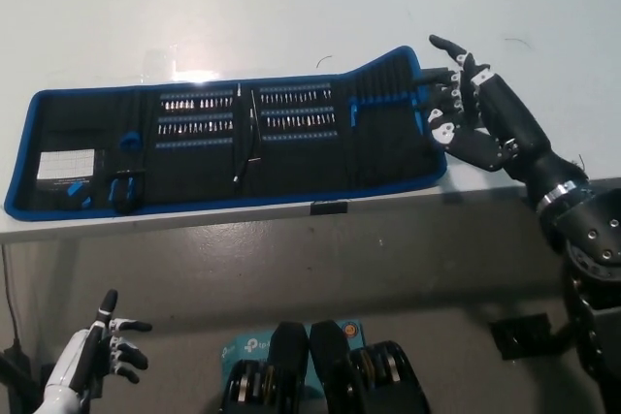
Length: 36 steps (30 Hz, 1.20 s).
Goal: The robot uses its right hand to lift an edge of the toolkit kept in middle of the desk and make one fold in it
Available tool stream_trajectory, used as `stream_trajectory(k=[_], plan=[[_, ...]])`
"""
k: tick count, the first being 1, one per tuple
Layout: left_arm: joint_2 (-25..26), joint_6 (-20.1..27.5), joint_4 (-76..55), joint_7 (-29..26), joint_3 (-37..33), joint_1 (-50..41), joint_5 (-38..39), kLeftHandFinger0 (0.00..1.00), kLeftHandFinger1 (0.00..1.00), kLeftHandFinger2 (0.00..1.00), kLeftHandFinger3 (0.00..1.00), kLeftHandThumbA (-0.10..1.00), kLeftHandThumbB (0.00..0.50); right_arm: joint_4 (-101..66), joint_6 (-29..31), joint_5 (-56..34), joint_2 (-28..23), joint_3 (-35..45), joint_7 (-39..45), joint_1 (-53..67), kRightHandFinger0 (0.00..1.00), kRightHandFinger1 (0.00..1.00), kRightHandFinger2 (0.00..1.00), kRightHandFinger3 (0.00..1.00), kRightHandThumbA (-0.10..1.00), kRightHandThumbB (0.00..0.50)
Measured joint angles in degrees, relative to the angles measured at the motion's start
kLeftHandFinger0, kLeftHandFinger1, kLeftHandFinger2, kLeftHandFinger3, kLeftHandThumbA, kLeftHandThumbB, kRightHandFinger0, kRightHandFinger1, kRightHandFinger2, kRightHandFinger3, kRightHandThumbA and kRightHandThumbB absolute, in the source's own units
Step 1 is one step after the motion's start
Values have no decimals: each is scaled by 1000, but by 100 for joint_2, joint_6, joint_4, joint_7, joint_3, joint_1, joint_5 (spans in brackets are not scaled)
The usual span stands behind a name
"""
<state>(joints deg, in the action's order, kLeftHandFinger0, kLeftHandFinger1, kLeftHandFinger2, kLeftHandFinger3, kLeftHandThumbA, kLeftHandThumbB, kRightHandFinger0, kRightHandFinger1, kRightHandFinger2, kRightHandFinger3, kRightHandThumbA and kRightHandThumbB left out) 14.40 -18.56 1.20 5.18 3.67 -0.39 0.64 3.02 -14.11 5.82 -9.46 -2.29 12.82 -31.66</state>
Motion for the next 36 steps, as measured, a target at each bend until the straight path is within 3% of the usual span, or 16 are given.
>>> stream_trajectory(k=[7, 8, 10, 11, 13, 17, 19, 20, 21, 22, 23, 24, 28, 34, 36], plan=[[-70, 1, -1, -1, 0, -42, -1, 425, 432, 364, 547, 1000, 500, 560, -9, -84, 114, 482, -266, -108, 649, 709, 822, 1000, 222, 203], [-71, 1, -1, -1, 1, -44, -1, 411, 411, 354, 538, 1000, 495, 641, -8, -98, 115, 535, -302, -128, 694, 789, 868, 1000, 226, 206], [-73, 3, -1, -2, 7, -46, 0, 407, 410, 353, 539, 1000, 476, 764, -8, -137, 115, 661, -372, -165, 727, 824, 889, 1000, 231, 205], [-74, 3, -1, -2, 12, -50, 1, 405, 407, 356, 535, 1000, 468, 790, -9, -152, 115, 704, -392, -174, 778, 899, 935, 1000, 253, 207], [-75, 4, -1, -3, 24, -59, 1, 399, 399, 360, 527, 1000, 486, 851, -8, -180, 110, 783, -436, -194, 782, 914, 928, 1000, 243, 212], [-77, 9, 0, -5, 50, -61, -1, 413, 439, 388, 536, 1000, 500, 978, -6, -221, 99, 915, -551, -250, 703, 825, 891, 1000, 200, 203], [-78, 8, -2, -6, 53, -61, -2, 419, 432, 376, 536, 1000, 496, 1002, -5, -233, 101, 929, -582, -265, 629, 747, 872, 1000, 222, 219], [-80, 7, -5, -6, 55, -61, -2, 424, 437, 382, 544, 1000, 494, 1012, -5, -234, 104, 928, -594, -265, 548, 652, 847, 1000, 183, 225], [-81, 6, -5, -7, 60, -60, -2, 417, 424, 374, 543, 1000, 500, 1055, -5, -237, 118, 928, -610, -268, 527, 635, 839, 1000, 187, 232], [-82, 6, -6, -7, 64, -56, -2, 404, 408, 363, 538, 1000, 500, 1114, -4, -243, 140, 928, -635, -271, 588, 731, 872, 1000, 191, 228], [-82, 6, -6, -8, 65, -54, -7, 402, 406, 363, 538, 1000, 500, 1158, -5, -241, 172, 924, -660, -271, 594, 736, 875, 1000, 191, 228], [-82, 6, -6, -11, 65, -54, -11, 372, 385, 334, 529, 1000, 500, 1199, -5, -240, 220, 921, -684, -271, 665, 842, 934, 1000, 186, 231], [-85, 14, -4, -10, 65, -49, -11, 378, 391, 333, 537, 1000, 500, 1494, 2, -214, 451, 827, -807, -295, 709, 910, 1000, 1000, 237, 254], [-85, 15, -5, -9, 100, -52, -9, 376, 389, 308, 519, 1000, 500, 1930, -16, -169, 774, 646, -1018, -475, 649, 875, 981, 1000, 232, 258], [-86, 14, -6, -10, 123, -48, -10, 382, 394, 317, 516, 1000, 495, 2077, -29, -144, 827, 577, -1084, -588, 702, 967, 1000, 1000, 240, 263]])
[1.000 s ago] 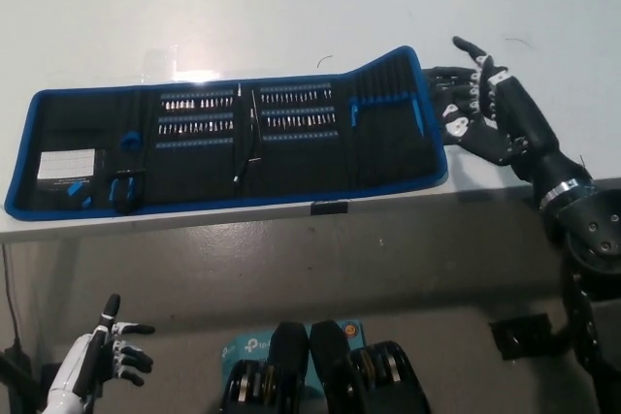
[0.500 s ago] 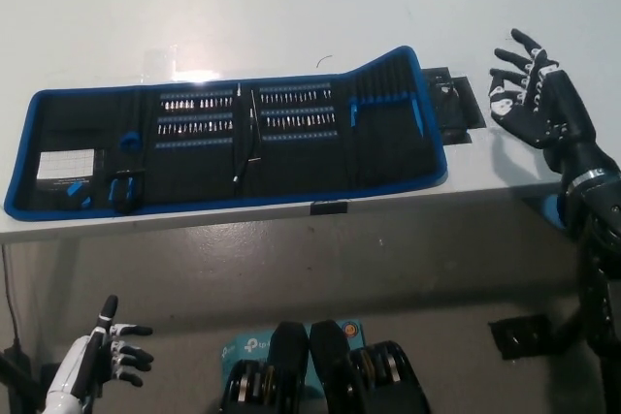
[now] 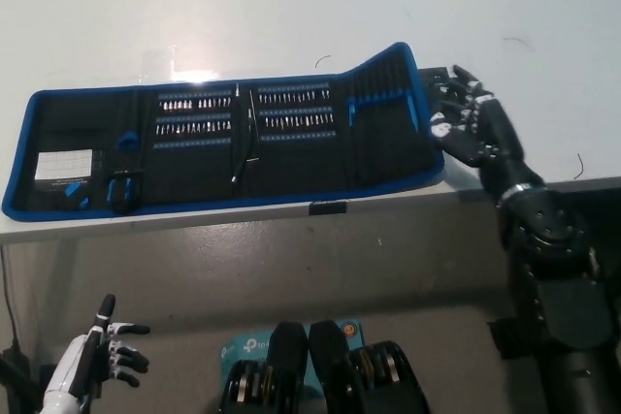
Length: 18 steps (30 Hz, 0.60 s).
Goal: The robot uses its right hand to lift an edge of the toolkit kept in middle of the desk and make one fold in it
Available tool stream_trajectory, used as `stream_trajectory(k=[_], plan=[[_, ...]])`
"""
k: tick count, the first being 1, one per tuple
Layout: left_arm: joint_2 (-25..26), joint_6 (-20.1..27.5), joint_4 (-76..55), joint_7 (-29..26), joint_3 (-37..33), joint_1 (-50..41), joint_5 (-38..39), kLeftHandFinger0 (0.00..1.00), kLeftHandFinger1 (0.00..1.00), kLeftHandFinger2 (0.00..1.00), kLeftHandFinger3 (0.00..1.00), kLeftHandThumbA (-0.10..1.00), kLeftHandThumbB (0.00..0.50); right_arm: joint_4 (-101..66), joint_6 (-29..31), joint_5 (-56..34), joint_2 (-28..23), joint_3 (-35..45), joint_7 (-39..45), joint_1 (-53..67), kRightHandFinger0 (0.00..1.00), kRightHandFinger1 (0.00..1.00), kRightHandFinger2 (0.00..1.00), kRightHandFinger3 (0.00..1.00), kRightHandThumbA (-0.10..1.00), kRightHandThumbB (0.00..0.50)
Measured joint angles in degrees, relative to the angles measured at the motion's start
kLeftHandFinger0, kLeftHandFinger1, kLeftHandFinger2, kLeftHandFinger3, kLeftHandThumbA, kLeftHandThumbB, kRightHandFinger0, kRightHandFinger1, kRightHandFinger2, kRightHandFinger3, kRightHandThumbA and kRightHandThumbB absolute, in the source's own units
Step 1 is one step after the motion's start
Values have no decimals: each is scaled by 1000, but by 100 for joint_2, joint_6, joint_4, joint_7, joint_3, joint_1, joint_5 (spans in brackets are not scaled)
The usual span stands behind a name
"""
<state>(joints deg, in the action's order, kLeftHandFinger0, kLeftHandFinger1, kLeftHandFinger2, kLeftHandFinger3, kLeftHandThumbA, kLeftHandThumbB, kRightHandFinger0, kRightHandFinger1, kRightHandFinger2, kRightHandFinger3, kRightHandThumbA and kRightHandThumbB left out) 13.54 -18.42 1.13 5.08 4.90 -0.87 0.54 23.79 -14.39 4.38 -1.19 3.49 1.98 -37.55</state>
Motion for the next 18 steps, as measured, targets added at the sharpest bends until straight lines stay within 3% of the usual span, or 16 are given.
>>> stream_trajectory(k=[6, 9, 11, 12, 13, 14, 18], plan=[[-23, 0, -45, 0, 7, -4, -1, 410, 408, 315, 537, 1000, 500, 744, 5, 84, -12, -223, -125, -287, 657, 952, 1000, 1000, 206, 259], [-73, 0, -50, 2, 10, -24, 1, 411, 422, 345, 538, 1000, 500, 984, 64, 134, -138, -315, -153, -313, 756, 944, 1000, 1000, 220, 240], [-86, -1, -73, 1, 17, -29, 2, 414, 425, 346, 533, 1000, 495, 1103, 158, 153, -238, -379, -156, -347, 764, 939, 1000, 1000, 204, 235], [-88, -1, -82, 1, 24, -29, 2, 406, 420, 339, 519, 1000, 498, 1146, 204, 160, -281, -400, -157, -363, 754, 938, 1000, 1000, 205, 240], [-88, -4, -96, 1, 37, -29, 2, 405, 419, 341, 522, 1000, 497, 1188, 251, 164, -321, -415, -158, -380, 678, 875, 962, 1000, 194, 243], [-89, -6, -119, 0, 56, -28, 2, 401, 415, 341, 529, 1000, 491, 1243, 310, 165, -367, -421, -159, -389, 664, 893, 986, 1000, 210, 237], [-87, -6, -127, 0, 95, -24, 1, 403, 415, 353, 541, 1000, 483, 1306, 449, 165, -493, -422, -164, -385, 675, 890, 994, 1000, 215, 249]])
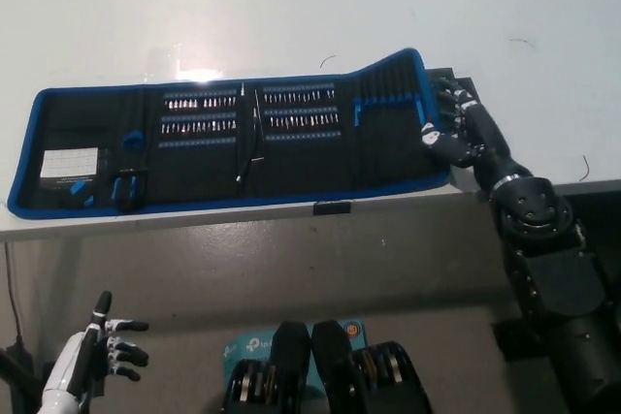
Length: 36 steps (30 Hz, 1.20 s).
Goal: The robot uses its right hand to lift an edge of the toolkit kept in middle of the desk and make one fold in it
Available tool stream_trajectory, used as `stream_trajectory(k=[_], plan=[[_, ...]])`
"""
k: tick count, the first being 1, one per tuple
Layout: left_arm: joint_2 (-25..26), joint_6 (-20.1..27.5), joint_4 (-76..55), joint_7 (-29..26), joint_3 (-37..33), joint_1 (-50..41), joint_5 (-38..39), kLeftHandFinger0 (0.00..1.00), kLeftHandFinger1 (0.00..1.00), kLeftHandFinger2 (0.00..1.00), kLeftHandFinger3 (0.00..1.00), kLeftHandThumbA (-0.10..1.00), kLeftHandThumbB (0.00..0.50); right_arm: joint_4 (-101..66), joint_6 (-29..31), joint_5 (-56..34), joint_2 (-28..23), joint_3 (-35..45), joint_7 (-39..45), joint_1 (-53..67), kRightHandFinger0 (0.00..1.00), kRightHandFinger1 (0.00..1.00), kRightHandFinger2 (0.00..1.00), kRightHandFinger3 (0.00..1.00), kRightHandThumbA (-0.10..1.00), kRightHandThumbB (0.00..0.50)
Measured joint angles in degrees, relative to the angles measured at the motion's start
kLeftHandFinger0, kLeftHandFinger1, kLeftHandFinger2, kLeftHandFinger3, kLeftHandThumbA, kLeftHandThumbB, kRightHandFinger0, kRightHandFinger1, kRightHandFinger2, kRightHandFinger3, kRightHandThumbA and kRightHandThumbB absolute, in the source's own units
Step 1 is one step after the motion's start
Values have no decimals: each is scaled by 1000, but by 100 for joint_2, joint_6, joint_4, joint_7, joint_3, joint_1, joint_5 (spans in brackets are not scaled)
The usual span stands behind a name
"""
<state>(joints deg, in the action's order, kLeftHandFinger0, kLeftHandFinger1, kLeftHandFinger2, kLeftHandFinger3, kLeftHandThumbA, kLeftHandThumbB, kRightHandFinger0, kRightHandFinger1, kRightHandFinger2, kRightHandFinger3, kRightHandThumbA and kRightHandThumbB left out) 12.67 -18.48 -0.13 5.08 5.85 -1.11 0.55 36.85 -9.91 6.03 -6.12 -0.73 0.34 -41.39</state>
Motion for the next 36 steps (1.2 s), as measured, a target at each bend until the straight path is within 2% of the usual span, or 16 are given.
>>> stream_trajectory(k=[2, 4, 5, 6, 7, 11, 18, 23, 27, 28, 29, 31, 32, 33, 34, 36], plan=[[1, 1, -1, 1, 0, -3, -3, 387, 391, 354, 531, 1000, 499, 6, 34, -5, -22, 11, -5, 26, 593, 775, 896, 1000, 194, 224], [-2, 6, -2, 1, -4, -3, -5, 388, 396, 353, 530, 1000, 495, -32, 56, -8, 1, 23, -30, 98, 256, 402, 543, 1000, 195, 228], [-3, 6, -2, 0, -4, -4, -5, 392, 399, 355, 529, 1000, 497, -50, 73, -12, 27, 32, -49, 153, 156, 303, 478, 1000, 205, 222], [-3, 6, -2, 1, -4, -5, -4, 398, 408, 350, 518, 1000, 500, -80, 77, -14, 51, 35, -66, 184, 2, 62, 236, 1000, 212, 231], [-3, 7, -1, 1, -4, -5, -5, 408, 417, 351, 518, 1000, 500, -106, 77, -15, 79, 44, -91, 225, 0, 2, 14, 1000, 238, 231], [0, 14, 10, 1, -4, -6, -6, 377, 396, 345, 524, 1000, 500, -305, 71, -50, 141, -57, -10, 357, 0, 0, 0, 1000, 216, 239], [1, 31, 18, 1, -19, -5, -15, 370, 381, 329, 506, 1000, 500, -480, 87, -116, 342, -189, 108, 472, 0, 0, 0, 1000, 166, 194], [0, 30, 13, 2, -18, -5, -15, 380, 406, 336, 532, 1000, 500, -487, 83, -115, 443, -220, 111, 494, 0, 0, 1, 1000, 289, 206], [5, 30, 9, 3, -18, -1, -14, 371, 397, 325, 518, 1000, 500, -497, 43, -93, 383, -361, 133, 502, 0, 0, 44, 1000, 320, 218], [6, 30, 10, 4, -18, 1, -14, 397, 411, 337, 517, 1000, 500, -502, 37, -83, 357, -412, 137, 501, 0, 0, 2, 1000, 285, 244], [5, 28, 9, 4, -19, 3, -14, 400, 411, 336, 520, 1000, 500, -506, 32, -70, 344, -440, 138, 501, 0, 0, 0, 1000, 223, 238], [5, 28, 9, 4, -22, 4, -15, 417, 425, 343, 518, 1000, 500, -509, 34, -27, 335, -474, 110, 502, 0, 0, 0, 898, 56, 169], [5, 28, 9, 5, -23, 3, -15, 419, 426, 342, 522, 1000, 500, -509, 35, -3, 341, -476, 67, 505, 0, 0, 0, 839, -92, 125], [5, 28, 9, 5, -22, 3, -13, 420, 426, 342, 525, 1000, 500, -509, 35, 15, 350, -474, 20, 509, 0, 0, 0, 825, -100, 119], [5, 28, 9, 5, -22, 2, -12, 402, 407, 342, 521, 1000, 500, -510, 35, 28, 360, -470, -26, 515, 0, 0, 54, 589, -100, 45], [5, 28, 9, 6, -22, 1, -12, 407, 405, 347, 523, 1000, 500, -576, 34, 106, 350, -520, -117, 550, 0, 0, 18, 375, -100, 61]])
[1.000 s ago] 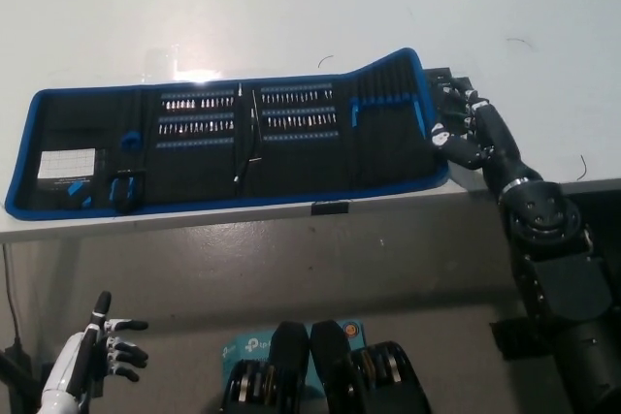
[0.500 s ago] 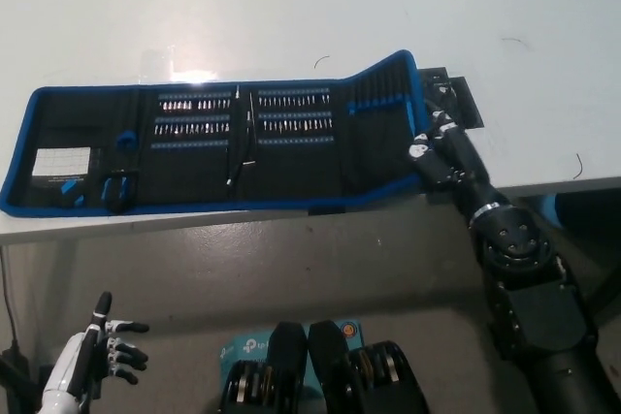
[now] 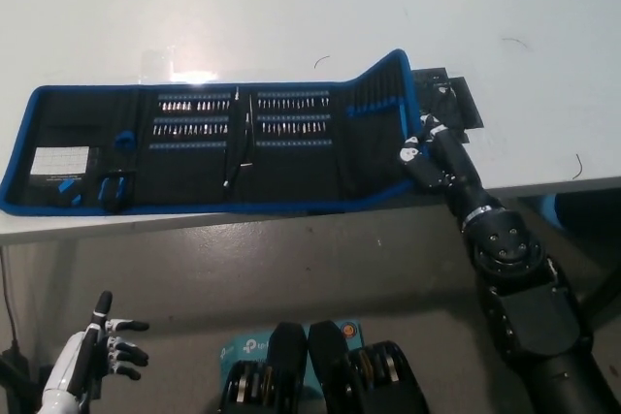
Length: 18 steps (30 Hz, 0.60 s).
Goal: The robot uses its right hand to lift an edge of the toolkit kept in middle of the desk and make one fold in it
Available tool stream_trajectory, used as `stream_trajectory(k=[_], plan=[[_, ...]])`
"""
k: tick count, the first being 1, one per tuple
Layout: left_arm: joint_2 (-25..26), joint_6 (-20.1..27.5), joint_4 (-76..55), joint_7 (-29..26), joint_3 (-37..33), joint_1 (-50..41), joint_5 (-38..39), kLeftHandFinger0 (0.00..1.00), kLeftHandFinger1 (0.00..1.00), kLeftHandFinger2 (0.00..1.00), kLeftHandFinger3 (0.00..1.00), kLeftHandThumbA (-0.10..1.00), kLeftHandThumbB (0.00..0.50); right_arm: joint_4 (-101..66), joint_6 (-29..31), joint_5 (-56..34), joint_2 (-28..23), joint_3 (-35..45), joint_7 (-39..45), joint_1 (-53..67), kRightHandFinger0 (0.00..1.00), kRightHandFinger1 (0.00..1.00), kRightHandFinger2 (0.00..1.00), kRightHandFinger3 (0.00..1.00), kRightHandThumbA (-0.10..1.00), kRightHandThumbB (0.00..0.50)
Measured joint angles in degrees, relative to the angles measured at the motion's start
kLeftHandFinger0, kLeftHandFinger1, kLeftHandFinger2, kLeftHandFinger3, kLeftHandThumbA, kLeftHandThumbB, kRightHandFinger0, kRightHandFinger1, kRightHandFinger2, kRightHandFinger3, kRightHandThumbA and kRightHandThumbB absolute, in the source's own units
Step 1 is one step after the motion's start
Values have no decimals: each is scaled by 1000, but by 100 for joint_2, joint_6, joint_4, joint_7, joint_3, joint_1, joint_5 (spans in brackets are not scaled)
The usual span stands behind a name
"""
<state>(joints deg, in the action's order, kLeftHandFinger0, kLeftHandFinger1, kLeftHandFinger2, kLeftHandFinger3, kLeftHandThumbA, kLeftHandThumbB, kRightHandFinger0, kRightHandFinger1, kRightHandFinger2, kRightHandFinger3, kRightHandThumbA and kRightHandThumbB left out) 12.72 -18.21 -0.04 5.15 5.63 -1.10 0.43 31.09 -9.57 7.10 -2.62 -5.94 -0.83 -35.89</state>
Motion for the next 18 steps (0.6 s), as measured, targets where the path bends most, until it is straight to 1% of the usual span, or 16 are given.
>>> stream_trajectory(k=[1, 2, 5, 6, 7, 8, 9, 10, 12, 13, 14, 15, 16, 17, 18], plan=[[0, 0, 0, 1, 0, -2, 0, 407, 406, 343, 518, 1000, 500, -69, -3, 69, -21, -62, -42, 27, 0, 6, 35, 313, -100, 60], [0, -1, -2, 1, -1, -3, 0, 406, 406, 343, 516, 1000, 500, -128, -3, 140, -58, -133, -83, 57, 0, 0, 39, 285, -100, 58], [1, -9, -7, 0, -10, -8, -3, 406, 414, 334, 510, 1000, 500, -229, -21, 320, -143, -275, -168, 82, 0, 29, 52, 252, -100, 92], [2, -15, -8, 0, -12, -10, -4, 408, 414, 325, 507, 1000, 500, -273, -39, 395, -167, -335, -187, 81, 6, 35, 65, 252, -100, 97], [2, -18, -11, 0, -13, -12, -4, 403, 412, 317, 499, 1000, 500, -284, -42, 432, -181, -376, -193, 79, 15, 59, 110, 276, -100, 93], [4, -21, -15, 1, -13, -19, -5, 387, 400, 314, 497, 1000, 500, -314, -59, 530, -208, -469, -204, 70, 3, 56, 127, 276, -100, 102], [4, -21, -15, 1, -13, -19, -5, 371, 392, 309, 491, 1000, 500, -314, -59, 530, -208, -469, -204, 70, 0, 60, 138, 252, -100, 98], [13, -21, -12, 2, -13, -32, -4, 367, 391, 307, 491, 1000, 500, -354, -111, 681, -262, -648, -197, -1, 0, 12, 99, 239, -100, 97], [23, -22, -11, 2, -16, -49, -5, 368, 392, 304, 495, 1000, 500, -413, -225, 876, -357, -957, -128, -201, 0, 0, 77, 237, -100, 95], [22, -22, -11, 2, -24, -45, -5, 380, 402, 313, 510, 1000, 500, -469, -269, 962, -399, -1077, -86, -315, 0, 24, 110, 209, -100, 117], [22, -22, -11, 4, -35, -43, -5, 387, 405, 314, 519, 1000, 500, -505, -310, 1036, -416, -1182, -41, -438, 0, 4, 24, 229, -100, 159], [26, -22, -7, 5, -42, -44, -5, 390, 405, 314, 521, 1000, 500, -507, -355, 1123, -431, -1354, 11, -557, 0, 0, 1, 231, -100, 182], [29, -22, -1, 5, -52, -44, -6, 391, 403, 305, 507, 1000, 500, -507, -403, 1247, -451, -1531, 69, -679, 0, 0, 0, 239, -100, 186], [30, -22, 1, 5, -59, -43, -6, 374, 382, 300, 505, 1000, 500, -507, -440, 1324, -458, -1655, 115, -777, 0, 0, 1, 217, -100, 195], [31, -22, 0, 5, -74, -44, -7, 375, 383, 301, 503, 1000, 500, -499, -494, 1446, -455, -1845, 182, -906, 0, 4, 11, 217, -100, 209]])
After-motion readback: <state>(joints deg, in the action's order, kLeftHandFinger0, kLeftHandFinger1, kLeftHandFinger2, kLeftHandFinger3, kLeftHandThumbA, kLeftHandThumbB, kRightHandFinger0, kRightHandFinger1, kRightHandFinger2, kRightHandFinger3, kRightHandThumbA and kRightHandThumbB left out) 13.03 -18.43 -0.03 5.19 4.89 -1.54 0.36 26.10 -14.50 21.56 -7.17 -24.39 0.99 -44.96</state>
